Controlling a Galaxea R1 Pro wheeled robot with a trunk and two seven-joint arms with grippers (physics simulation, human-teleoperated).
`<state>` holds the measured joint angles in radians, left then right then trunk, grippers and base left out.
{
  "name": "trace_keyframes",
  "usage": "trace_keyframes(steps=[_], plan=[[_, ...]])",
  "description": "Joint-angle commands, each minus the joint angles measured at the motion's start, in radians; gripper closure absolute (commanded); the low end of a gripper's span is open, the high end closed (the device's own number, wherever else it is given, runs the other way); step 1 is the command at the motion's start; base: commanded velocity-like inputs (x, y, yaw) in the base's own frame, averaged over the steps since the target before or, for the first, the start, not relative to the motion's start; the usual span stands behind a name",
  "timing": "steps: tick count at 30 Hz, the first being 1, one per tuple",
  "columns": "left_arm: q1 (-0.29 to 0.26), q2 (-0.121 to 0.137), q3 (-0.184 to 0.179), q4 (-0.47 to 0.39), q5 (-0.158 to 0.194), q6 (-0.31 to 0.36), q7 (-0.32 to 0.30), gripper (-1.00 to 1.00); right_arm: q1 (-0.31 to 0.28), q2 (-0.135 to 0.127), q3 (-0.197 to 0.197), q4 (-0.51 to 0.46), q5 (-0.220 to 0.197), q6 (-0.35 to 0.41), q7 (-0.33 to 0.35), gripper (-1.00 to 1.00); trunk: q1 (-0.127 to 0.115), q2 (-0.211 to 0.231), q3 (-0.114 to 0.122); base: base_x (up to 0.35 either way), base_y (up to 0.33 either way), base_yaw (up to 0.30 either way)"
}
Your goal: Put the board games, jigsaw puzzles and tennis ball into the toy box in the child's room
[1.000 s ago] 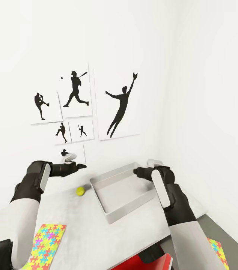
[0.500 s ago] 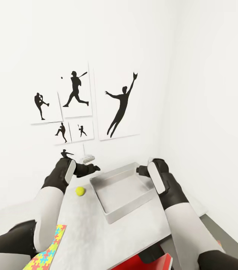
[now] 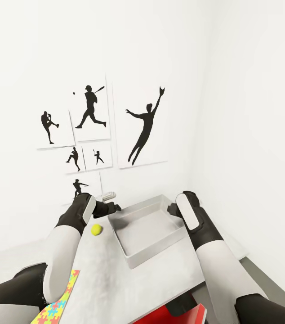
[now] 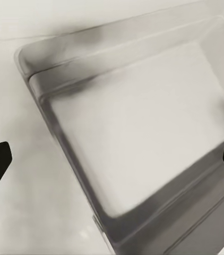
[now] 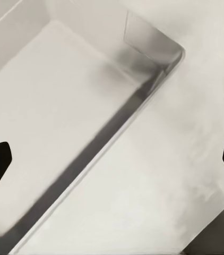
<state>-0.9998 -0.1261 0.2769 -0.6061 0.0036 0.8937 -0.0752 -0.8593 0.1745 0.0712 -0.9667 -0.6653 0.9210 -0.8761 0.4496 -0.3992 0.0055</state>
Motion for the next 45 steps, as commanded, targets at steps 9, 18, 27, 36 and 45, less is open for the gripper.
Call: trace_keyframes(steps=[9,18,27,36,45], plan=[[0.000,-0.001,0.010,0.000,-0.001,0.011,-0.002,-1.00,0.000,0.000,0.003,0.000,-0.020,0.001,-0.028,-1.00,0.000,-0.001,-0.001,0.000,0.000,0.000],[0.000,-0.002,0.012,0.003,-0.001,0.008,-0.002,-1.00,0.003,0.000,0.003,0.001,-0.020,0.000,-0.028,-1.00,0.000,-0.001,-0.001,0.000,0.000,0.000],[0.000,-0.003,0.013,0.004,0.001,0.005,-0.002,-1.00,0.004,0.000,0.004,0.002,-0.021,-0.047,-0.027,-1.00,0.000,-0.001,-0.001,0.000,0.000,0.000],[0.000,-0.017,0.013,0.023,0.002,0.003,-0.006,-1.00,0.005,0.000,0.009,0.017,-0.065,-0.068,-0.021,-1.00,0.000,-0.001,-0.001,0.000,0.000,0.000],[0.000,-0.025,0.013,0.032,0.004,-0.001,-0.009,-1.00,0.005,0.000,0.010,0.054,-0.076,-0.099,-0.018,-1.00,0.000,-0.001,-0.002,0.000,0.000,0.000]])
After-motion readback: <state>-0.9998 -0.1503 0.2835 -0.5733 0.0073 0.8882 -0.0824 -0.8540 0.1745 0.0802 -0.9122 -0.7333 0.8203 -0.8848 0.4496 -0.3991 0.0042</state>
